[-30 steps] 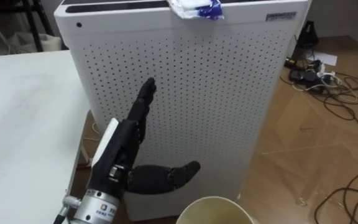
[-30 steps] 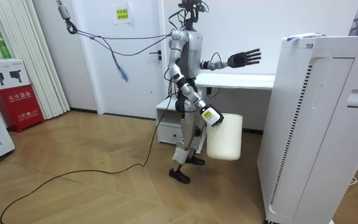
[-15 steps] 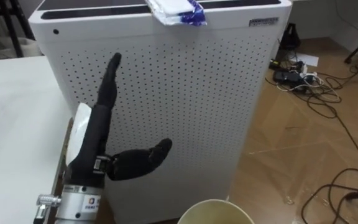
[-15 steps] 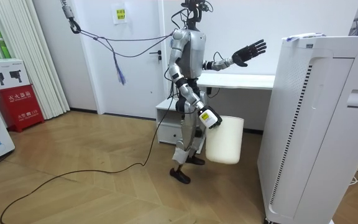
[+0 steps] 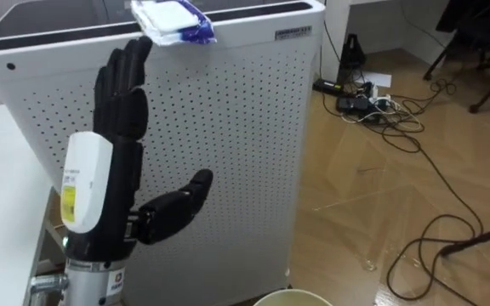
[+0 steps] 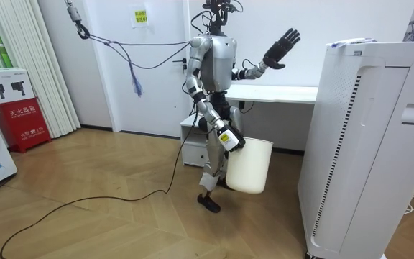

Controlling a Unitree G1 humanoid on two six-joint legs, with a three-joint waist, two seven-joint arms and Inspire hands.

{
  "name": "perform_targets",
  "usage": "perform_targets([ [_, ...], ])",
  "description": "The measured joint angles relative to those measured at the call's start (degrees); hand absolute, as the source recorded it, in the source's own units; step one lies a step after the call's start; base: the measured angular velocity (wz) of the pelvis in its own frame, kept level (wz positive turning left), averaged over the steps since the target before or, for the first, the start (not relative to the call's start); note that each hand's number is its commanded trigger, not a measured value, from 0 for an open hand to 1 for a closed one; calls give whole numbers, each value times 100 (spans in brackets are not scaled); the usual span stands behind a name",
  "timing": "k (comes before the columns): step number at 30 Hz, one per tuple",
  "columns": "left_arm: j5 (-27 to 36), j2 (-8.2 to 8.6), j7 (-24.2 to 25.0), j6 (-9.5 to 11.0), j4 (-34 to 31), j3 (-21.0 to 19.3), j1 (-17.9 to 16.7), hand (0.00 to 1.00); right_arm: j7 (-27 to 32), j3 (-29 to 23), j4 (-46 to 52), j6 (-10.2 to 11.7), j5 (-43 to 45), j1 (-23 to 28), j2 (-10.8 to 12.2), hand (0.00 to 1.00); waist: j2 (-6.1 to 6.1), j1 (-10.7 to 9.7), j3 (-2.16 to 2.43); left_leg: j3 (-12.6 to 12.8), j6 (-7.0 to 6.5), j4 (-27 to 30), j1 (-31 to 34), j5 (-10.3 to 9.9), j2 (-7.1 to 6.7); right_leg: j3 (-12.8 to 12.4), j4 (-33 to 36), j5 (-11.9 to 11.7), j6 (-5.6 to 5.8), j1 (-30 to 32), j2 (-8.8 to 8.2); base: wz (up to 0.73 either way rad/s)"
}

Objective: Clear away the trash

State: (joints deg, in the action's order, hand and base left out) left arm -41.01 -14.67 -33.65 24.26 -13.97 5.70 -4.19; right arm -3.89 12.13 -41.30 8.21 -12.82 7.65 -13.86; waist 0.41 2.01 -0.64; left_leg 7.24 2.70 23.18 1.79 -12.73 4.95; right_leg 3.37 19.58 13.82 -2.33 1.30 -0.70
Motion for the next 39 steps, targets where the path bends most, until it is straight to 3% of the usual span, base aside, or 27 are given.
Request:
perform_targets([
  [5,-254,-35,-212,92,-125,-36,8,0,-2,-18,0,0,21,-1,13,100,59,-53,-7,-404,1,-209,-83,-1,-151,83,121,63,42,30,-105,6],
  [9,-257,-78,-235,140,-196,-39,52,0,79,-72,0,-1,12,-73,10,100,147,-4,-29,-436,-30,-233,-23,-22,-296,97,456,225,118,212,-272,17],
  [12,-337,-81,-299,144,-189,-31,154,0,176,-72,-7,-1,5,-81,9,100,139,-12,-24,-449,-172,-158,-42,-109,-486,136,721,374,249,243,-486,18],
  [14,-486,-95,-350,180,-183,-22,223,0,190,-74,-9,-2,-41,-85,-27,100,49,4,16,-427,-306,-124,-14,-275,-640,131,1019,470,387,392,-629,3],
  [16,-491,-177,-395,187,-179,-24,329,0,178,-40,-9,-5,-48,-88,-17,100,22,15,12,-408,-409,-59,17,-338,-695,148,1132,481,466,388,-728,-6],
  [19,-579,-229,-511,232,-189,-130,389,0,-21,8,-8,-9,-10,-87,10,100,-36,47,12,-309,-494,-33,-19,-383,-673,203,895,345,600,269,-714,-13],
  [22,-588,-243,-623,233,-186,-112,384,0,-115,6,-4,-8,61,-89,4,100,-163,-2,-47,-339,-560,-65,21,-351,-633,233,460,91,652,100,-639,2],
  [25,-609,-258,-621,233,-189,-110,394,0,-251,15,-3,-9,264,-88,19,100,-195,1,-35,-355,-602,-112,83,-323,-637,263,271,-13,688,82,-632,1],
  [30,-629,-260,-604,201,-187,-108,397,0,-420,0,5,-9,636,-88,-5,100,-165,-36,-29,-442,-593,-259,29,-280,-643,397,66,-44,685,-46,-630,11],
  [36,-630,-269,-523,-31,-154,-102,437,0,-558,-12,156,-20,691,-91,-53,100,-145,-84,-32,-472,-546,-572,-84,-129,-649,471,-204,-91,645,-121,-619,2],
  [39,-647,-322,-380,-151,17,-101,620,0,-642,-63,367,-22,773,-91,-72,100,-146,-169,-31,-496,-534,-608,-112,-119,-651,485,-293,-95,639,-182,-606,1],
])
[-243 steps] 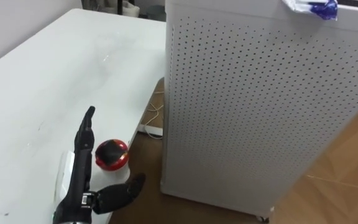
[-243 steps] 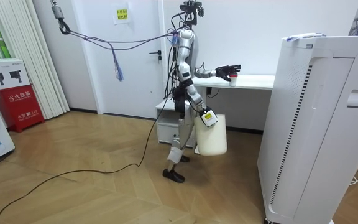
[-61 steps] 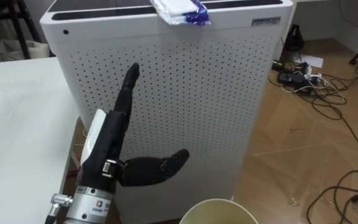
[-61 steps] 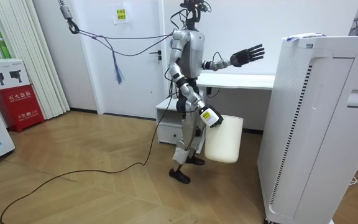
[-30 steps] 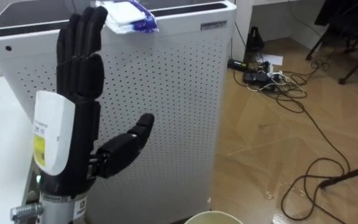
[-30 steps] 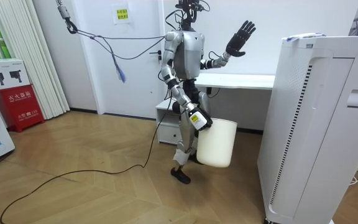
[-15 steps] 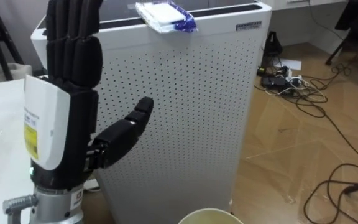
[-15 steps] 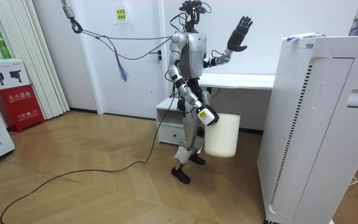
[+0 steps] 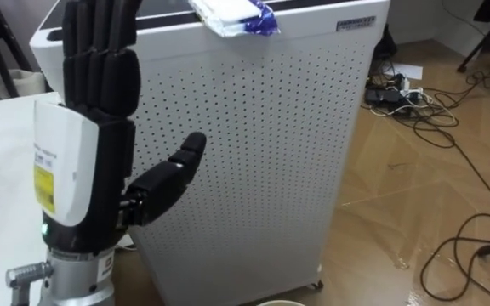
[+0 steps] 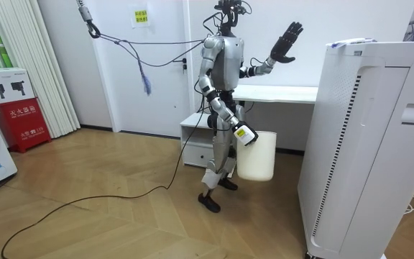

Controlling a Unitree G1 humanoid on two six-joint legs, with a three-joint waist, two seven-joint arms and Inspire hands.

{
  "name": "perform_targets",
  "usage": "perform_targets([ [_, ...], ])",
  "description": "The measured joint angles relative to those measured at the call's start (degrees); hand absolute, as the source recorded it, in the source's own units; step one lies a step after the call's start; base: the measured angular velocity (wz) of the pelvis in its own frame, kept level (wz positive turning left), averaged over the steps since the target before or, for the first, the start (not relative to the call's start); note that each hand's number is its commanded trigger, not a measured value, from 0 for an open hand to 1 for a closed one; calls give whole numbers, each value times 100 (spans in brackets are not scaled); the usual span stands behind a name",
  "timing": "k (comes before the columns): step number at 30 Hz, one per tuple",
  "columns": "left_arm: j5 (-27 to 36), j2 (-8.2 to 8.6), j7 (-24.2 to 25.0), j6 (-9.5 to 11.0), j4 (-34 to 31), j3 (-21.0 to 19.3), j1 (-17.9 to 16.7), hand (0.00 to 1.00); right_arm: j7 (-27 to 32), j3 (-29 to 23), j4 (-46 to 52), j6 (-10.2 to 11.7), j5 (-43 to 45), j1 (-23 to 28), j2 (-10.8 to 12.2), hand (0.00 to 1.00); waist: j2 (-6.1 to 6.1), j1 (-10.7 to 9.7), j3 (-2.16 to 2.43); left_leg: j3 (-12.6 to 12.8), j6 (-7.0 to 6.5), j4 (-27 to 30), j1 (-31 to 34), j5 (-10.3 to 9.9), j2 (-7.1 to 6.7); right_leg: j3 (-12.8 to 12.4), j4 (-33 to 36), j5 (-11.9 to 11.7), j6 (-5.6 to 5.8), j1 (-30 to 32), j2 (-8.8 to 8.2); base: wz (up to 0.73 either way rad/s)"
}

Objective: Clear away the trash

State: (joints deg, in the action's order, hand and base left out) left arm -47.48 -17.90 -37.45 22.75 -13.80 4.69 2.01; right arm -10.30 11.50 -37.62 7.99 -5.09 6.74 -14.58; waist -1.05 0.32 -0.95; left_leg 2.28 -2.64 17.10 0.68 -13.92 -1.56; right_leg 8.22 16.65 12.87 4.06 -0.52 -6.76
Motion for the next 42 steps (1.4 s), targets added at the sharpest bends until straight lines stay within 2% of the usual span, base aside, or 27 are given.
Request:
perform_targets([
  [2,0,-154,97,-79,208,6,176,0,-38,1,170,-1,75,15,-5,100,-10,-42,6,14,2,-44,-72,1,0,-20,-103,-20,2,-83,23,-6],
  [5,0,-252,239,-290,555,16,483,0,-114,2,217,-6,88,13,-6,100,-28,-60,4,41,4,-130,-192,2,22,-43,-337,-106,2,-260,70,-6],
  [7,32,-294,325,-418,645,28,533,0,-119,2,217,-37,88,12,-8,100,-70,-61,16,70,5,-180,-249,2,58,-67,-471,-168,-2,-340,94,-12],
  [8,75,-310,373,-480,717,41,555,0,-116,-5,217,-54,91,8,-33,100,-108,-79,27,71,5,-183,-264,2,55,-76,-521,-185,2,-366,94,-10],
  [12,85,-321,557,-683,779,63,676,0,-118,-15,216,-66,88,8,-124,100,-251,-155,20,91,5,-288,-376,3,50,-116,-560,-185,2,-391,95,-7],
  [14,114,-340,626,-787,778,86,881,0,-145,-15,216,-177,85,9,-156,100,-319,-177,21,112,24,-400,-438,14,53,-171,-610,-185,3,-442,107,-7],
  [19,193,-363,710,-957,830,122,1262,0,-282,-18,216,-288,292,9,-178,100,-356,-264,34,191,53,-491,-495,33,77,-253,-613,-185,3,-432,142,-7],
  [21,178,-456,712,-994,984,119,1391,0,-325,-20,217,-313,392,9,-176,100,-359,-285,36,229,54,-514,-511,33,82,-279,-607,-185,3,-420,161,-12],
  [23,194,-708,722,-1075,1193,119,1560,0,-331,-21,218,-348,495,10,-195,100,-363,-327,39,230,54,-515,-512,33,83,-328,-608,-186,3,-405,177,-11],
  [26,218,-952,724,-1192,1324,120,1814,0,-329,-24,239,-421,550,9,-297,100,-376,-331,43,229,54,-540,-527,33,80,-351,-606,-186,3,-395,180,-4],
  [29,223,-1066,726,-1317,1384,119,2028,0,-325,-34,242,-441,571,5,-403,100,-434,-300,30,167,56,-564,-605,37,104,-351,-464,-184,1,-309,189,-8],
  [32,227,-1076,785,-1425,1395,115,2077,0,-313,-92,257,-442,722,4,-391,100,-505,-301,54,97,64,-571,-641,42,79,-371,-382,-188,-6,-322,164,-14],
  [33,227,-1078,808,-1423,1418,115,2100,0,-302,-96,256,-443,748,5,-380,100,-500,-306,52,131,64,-527,-627,41,74,-420,-409,-190,-9,-352,144,0],
  [34,239,-1090,841,-1420,1473,119,2136,0,-275,-99,256,-445,746,2,-354,100,-417,-309,-7,321,74,-117,-444,35,18,-741,-437,-200,-24,-434,12,24],
  [35,299,-1082,892,-1385,1531,130,2207,0,-232,-134,252,-443,728,21,-324,100,-247,-323,-50,532,103,68,-1,-60,-138,-1281,-611,-200,-23,-528,-184,37],
  [36,301,-1072,903,-1379,1568,149,2313,0,-228,-209,257,-436,717,17,-351,100,-308,-340,-29,589,86,-224,220,72,-140,-1362,-624,-195,-15,-486,-200,49],
  [37,324,-1071,916,-1370,1746,239,2554,0,-218,-392,205,-510,743,12,-407,100,-353,-256,1,851,-143,-401,382,553,-138,-1355,-557,-110,95,-329,-244,13],
  [38,581,-1108,939,-1302,1848,249,2613,0,-214,-390,201,-612,800,-21,-393,100,-371,-78,4,970,-172,-434,356,573,-132,-1219,-507,-93,101,-231,-226,-8],
  [39,713,-1108,944,-1265,1882,265,2613,0,-216,-371,201,-632,846,-27,-363,100,-373,-40,4,912,-172,-427,326,573,-123,-1141,-530,-96,89,-240,-206,-40],
  [40,887,-1109,954,-1255,1906,319,2615,0,-241,-349,206,-635,980,-56,-330,100,-396,14,-7,686,-171,-428,256,573,-106,-1142,-754,-168,0,-230,-85,-29],
  [41,992,-1093,969,-1262,1962,338,2622,0,-244,-335,261,-637,987,-55,-355,100,-464,-2,1,490,-159,-429,222,566,-84,-1125,-913,-378,27,-130,26,-18],
  [42,1040,-1089,1019,-1270,2012,348,2624,0,-237,-335,289,-647,987,-35,-387,100,-523,-14,10,495,-154,-441,189,568,-77,-1056,-883,-440,23,-145,53,-7],
])
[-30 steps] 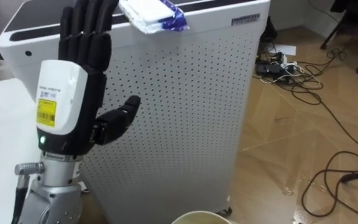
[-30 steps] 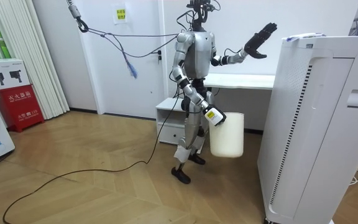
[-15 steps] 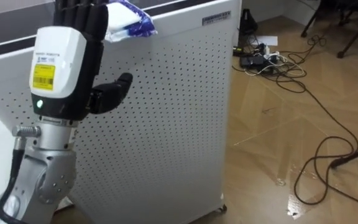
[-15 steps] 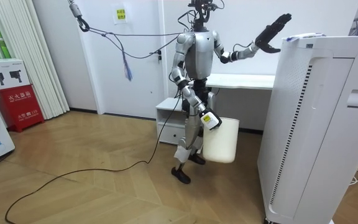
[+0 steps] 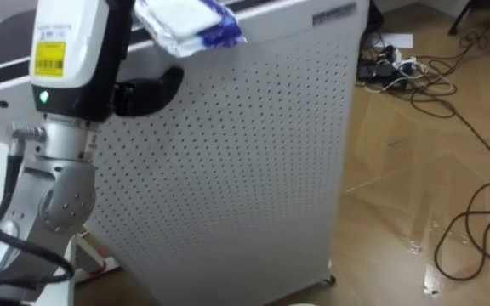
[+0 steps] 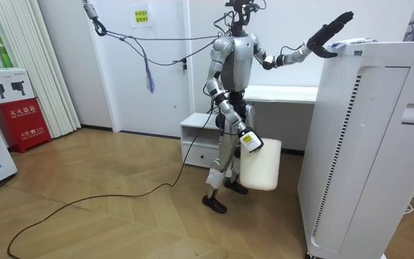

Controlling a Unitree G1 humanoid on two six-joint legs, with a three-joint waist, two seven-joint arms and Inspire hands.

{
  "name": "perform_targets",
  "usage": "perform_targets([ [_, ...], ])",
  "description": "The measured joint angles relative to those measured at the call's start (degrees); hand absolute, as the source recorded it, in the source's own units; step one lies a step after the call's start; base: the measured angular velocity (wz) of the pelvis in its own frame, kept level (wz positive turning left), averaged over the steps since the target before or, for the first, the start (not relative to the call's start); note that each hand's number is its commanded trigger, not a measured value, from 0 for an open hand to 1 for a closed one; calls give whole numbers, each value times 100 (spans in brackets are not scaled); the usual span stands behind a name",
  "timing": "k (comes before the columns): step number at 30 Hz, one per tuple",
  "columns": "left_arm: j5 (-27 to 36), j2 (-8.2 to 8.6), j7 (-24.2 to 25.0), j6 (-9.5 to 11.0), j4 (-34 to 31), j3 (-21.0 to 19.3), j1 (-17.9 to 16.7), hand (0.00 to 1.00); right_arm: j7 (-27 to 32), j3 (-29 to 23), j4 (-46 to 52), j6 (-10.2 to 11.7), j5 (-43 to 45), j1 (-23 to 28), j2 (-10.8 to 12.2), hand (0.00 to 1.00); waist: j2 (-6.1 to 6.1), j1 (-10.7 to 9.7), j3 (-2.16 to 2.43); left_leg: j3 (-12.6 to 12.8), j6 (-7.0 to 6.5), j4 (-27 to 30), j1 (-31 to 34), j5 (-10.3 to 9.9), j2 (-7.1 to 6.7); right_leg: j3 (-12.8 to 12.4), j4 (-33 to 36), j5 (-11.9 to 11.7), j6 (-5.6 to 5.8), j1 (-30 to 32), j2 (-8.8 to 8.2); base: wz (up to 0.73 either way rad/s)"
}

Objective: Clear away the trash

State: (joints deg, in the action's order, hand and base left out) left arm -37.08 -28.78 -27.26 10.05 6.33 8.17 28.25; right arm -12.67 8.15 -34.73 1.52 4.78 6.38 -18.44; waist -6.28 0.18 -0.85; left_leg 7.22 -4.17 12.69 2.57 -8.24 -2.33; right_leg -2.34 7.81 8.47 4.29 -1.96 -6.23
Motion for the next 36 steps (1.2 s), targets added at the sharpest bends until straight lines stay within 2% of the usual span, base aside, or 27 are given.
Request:
perform_targets([
  [1,65,-16,119,-23,173,-20,30,0,5,-23,11,-67,7,16,-11,100,-69,-10,46,90,7,-43,-67,-2,8,41,30,-4,-3,-46,29,-5],
  [2,115,-16,237,-70,326,-24,66,0,-2,-51,11,-154,6,15,-9,100,-131,-9,58,167,9,-104,-140,-2,25,95,58,-5,-6,-100,43,-9],
  [3,148,-15,310,-96,404,-24,79,0,-14,-48,11,-191,7,17,-8,100,-126,-25,52,206,11,-128,-166,-1,37,103,93,-4,-8,-97,52,-3],
  [5,152,-85,567,-218,604,-23,124,0,-92,-45,15,-244,52,24,0,100,-181,-145,83,208,35,-151,-220,-14,63,109,142,2,-16,-85,82,0],
  [7,136,-179,745,-335,626,-23,124,2,-92,-57,23,-289,52,28,-5,100,-150,-155,66,213,45,-135,-225,-20,68,97,284,19,-13,4,91,-15],
  [8,126,-238,843,-410,629,-23,125,8,-90,-63,41,-291,52,39,-20,100,-132,-174,53,222,50,-129,-215,-26,71,95,311,28,-8,23,92,-16],
  [10,117,-320,1001,-481,628,-23,126,6,-71,-62,124,-362,51,43,-28,100,-115,-187,44,241,53,-111,-182,-28,70,87,381,46,-1,92,91,-2],
  [11,116,-373,1117,-507,628,-23,127,3,-62,-62,185,-412,52,45,-28,100,-84,-221,23,244,47,-86,-170,-24,66,85,416,56,-1,108,92,0],
  [13,76,-414,1277,-601,628,-24,127,7,-69,-66,233,-426,62,45,-27,100,-57,-280,17,201,43,-9,-114,-21,60,101,399,56,-1,106,104,9],
  [14,60,-468,1379,-638,617,-25,128,14,-80,-78,308,-488,62,44,-30,100,-58,-274,18,202,41,52,-63,-21,58,99,398,48,-6,132,113,8],
  [15,60,-492,1441,-636,596,-25,133,32,-85,-84,342,-528,62,44,-31,100,-62,-279,21,206,38,77,-37,-26,63,100,400,43,-9,139,118,4],
  [16,61,-508,1547,-630,584,-24,169,57,-90,-92,367,-547,62,44,-33,100,-70,-275,25,214,36,89,-15,-28,68,109,403,31,-15,135,122,5],
  [17,61,-510,1653,-631,594,-24,212,89,-99,-93,372,-547,62,41,-30,100,-79,-269,27,214,37,90,-19,-29,72,120,399,28,-19,100,126,6],
  [18,57,-510,1705,-632,600,-24,228,100,-108,-93,373,-547,61,41,-26,100,-86,-273,32,212,38,91,-23,-29,73,128,398,27,-20,92,126,3],
  [22,54,-509,2049,-702,655,-24,241,100,-118,-95,396,-549,61,36,-24,100,-185,-284,48,208,39,92,-26,-31,76,128,415,26,-22,94,128,0],
  [25,102,-509,2078,-751,663,-68,357,100,-122,-101,396,-633,61,27,-25,100,-213,-283,58,203,39,100,-39,-32,78,124,470,30,-23,97,129,0],
  [27,101,-509,2175,-766,696,-88,415,100,-121,-102,396,-662,61,10,-24,100,-206,-287,31,202,37,96,-51,-32,75,109,484,32,-22,89,129,-3],
  [29,98,-509,2215,-874,741,-132,473,100,-130,-100,396,-698,61,2,-22,100,-229,-314,-5,204,41,89,-112,-36,69,84,476,57,-3,93,128,-5],
  [36,142,-509,2409,-1065,830,-281,718,100,-185,-102,411,-895,61,5,-45,100,-236,-350,1,224,49,81,-155,-24,68,78,485,72,-9,93,136,0],
])
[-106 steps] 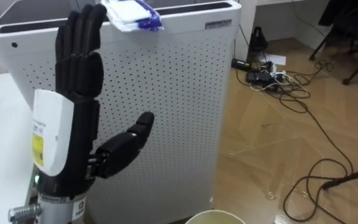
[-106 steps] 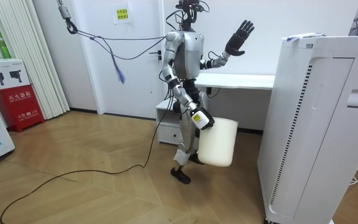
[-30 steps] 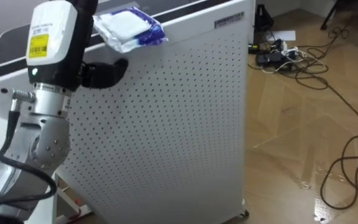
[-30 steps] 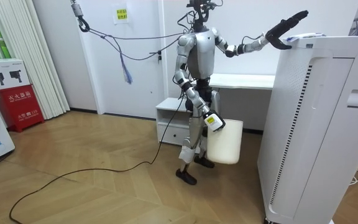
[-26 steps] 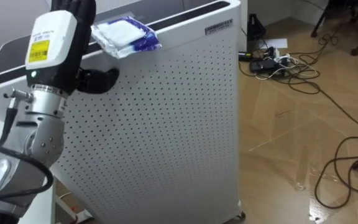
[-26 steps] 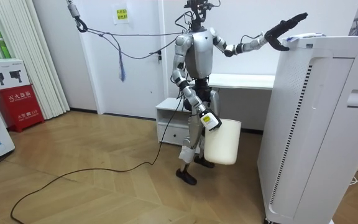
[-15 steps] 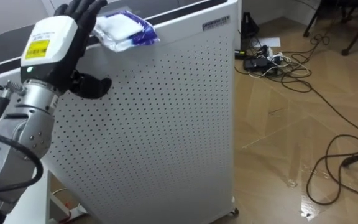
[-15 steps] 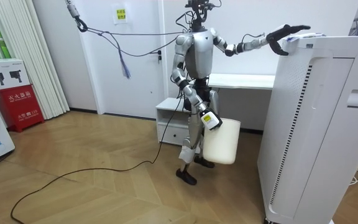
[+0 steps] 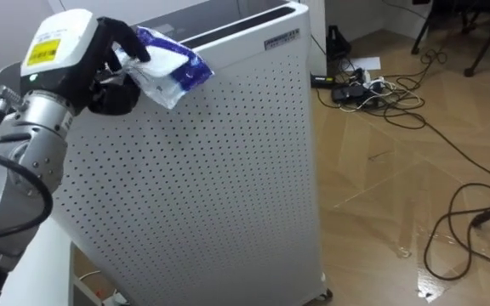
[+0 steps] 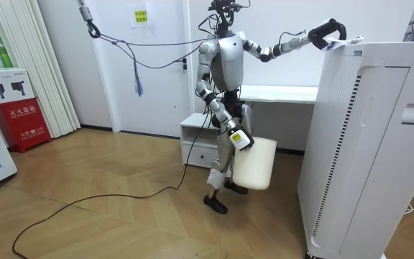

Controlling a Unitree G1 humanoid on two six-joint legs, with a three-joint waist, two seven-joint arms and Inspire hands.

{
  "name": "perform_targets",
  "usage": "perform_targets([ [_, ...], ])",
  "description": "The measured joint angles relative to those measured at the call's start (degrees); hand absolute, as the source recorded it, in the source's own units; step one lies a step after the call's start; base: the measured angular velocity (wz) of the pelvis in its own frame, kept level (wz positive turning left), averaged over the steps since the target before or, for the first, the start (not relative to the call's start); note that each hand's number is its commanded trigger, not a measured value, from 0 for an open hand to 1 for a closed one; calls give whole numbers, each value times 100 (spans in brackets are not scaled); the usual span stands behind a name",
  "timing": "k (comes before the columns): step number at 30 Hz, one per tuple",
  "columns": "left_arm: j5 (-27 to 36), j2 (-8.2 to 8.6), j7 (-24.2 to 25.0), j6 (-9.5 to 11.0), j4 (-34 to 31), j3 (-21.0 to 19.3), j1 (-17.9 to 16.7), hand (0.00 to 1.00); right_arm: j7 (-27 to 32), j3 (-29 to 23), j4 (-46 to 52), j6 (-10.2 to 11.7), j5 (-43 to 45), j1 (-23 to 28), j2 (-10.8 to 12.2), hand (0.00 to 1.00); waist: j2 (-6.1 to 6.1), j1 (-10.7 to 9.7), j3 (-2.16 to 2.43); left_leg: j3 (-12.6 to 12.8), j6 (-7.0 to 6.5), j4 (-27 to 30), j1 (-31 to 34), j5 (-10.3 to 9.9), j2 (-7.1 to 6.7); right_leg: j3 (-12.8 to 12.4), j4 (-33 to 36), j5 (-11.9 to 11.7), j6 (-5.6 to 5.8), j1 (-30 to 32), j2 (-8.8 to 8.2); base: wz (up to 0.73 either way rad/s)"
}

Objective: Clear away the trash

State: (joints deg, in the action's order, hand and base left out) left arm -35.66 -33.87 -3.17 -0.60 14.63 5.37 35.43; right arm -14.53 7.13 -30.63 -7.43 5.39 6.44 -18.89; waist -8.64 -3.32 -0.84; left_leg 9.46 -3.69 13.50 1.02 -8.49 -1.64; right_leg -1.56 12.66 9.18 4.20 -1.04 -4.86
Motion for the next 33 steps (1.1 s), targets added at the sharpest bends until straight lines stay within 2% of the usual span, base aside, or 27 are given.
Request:
perform_targets([
  [6,13,15,57,-26,-23,-51,4,100,0,2,10,-29,125,-2,1,100,-6,-11,10,11,17,-50,-31,12,0,7,3,18,-22,-8,0,0],
  [12,12,65,115,-150,-3,-79,3,100,8,-25,12,-30,117,-1,4,100,12,-59,18,22,31,-99,-85,27,2,13,11,25,-33,-27,0,0],
  [15,21,81,31,-149,77,-63,1,100,35,-25,6,-30,81,1,5,100,61,-115,1,-7,32,-113,-151,27,0,21,-7,26,-34,-103,0,0],
  [18,278,178,-248,-145,135,-44,-6,100,152,-6,-24,-27,-97,2,5,100,129,-106,-3,13,38,-180,-168,33,0,15,-5,26,-35,-99,0,0],
  [20,599,193,-413,-148,92,-7,-22,100,223,5,-50,-26,-149,28,18,100,195,-108,7,17,35,-177,-158,45,-1,21,-23,24,-37,-91,1,0],
  [22,786,225,-516,-159,-32,-11,-77,100,267,5,-49,-26,-144,32,47,100,212,-104,21,5,35,-173,-138,45,-3,27,-44,20,-38,-86,1,2],
  [24,939,374,-552,-157,-264,-20,-171,100,282,9,-51,-25,-156,31,64,100,233,-73,32,-1,29,-173,-117,56,-4,31,-84,11,-33,-91,0,4],
  [26,1223,692,-638,-146,-749,-26,-401,100,319,80,-47,-19,-335,19,112,100,294,-44,58,2,31,-206,-111,56,-5,51,-98,9,-35,-96,-1,0],
  [27,1313,771,-644,-142,-925,-34,-494,100,335,82,-44,-16,-335,17,149,100,317,-29,65,-3,33,-210,-102,54,-3,66,-102,8,-37,-93,-2,4],
  [28,1514,899,-635,-89,-1296,-32,-680,100,356,100,-32,-8,-335,7,208,100,355,-19,73,-12,37,-220,-80,51,0,95,-100,8,-38,-94,-3,0],
  [29,1753,984,-575,39,-1598,7,-855,100,376,135,-25,0,-339,-31,256,100,385,7,55,-15,38,-220,-66,51,5,152,-96,5,-43,-83,-9,0],
  [31,2002,1072,-346,191,-1897,190,-1098,100,400,250,-25,12,-383,-137,291,100,408,58,44,-24,40,-211,-35,49,12,175,-85,4,-45,-56,-11,-2],
  [33,2610,1142,-120,260,-2139,442,-1401,100,453,451,28,35,-612,-282,246,100,415,123,42,-20,42,-208,30,48,54,202,-76,1,-50,17,-12,-2],
])
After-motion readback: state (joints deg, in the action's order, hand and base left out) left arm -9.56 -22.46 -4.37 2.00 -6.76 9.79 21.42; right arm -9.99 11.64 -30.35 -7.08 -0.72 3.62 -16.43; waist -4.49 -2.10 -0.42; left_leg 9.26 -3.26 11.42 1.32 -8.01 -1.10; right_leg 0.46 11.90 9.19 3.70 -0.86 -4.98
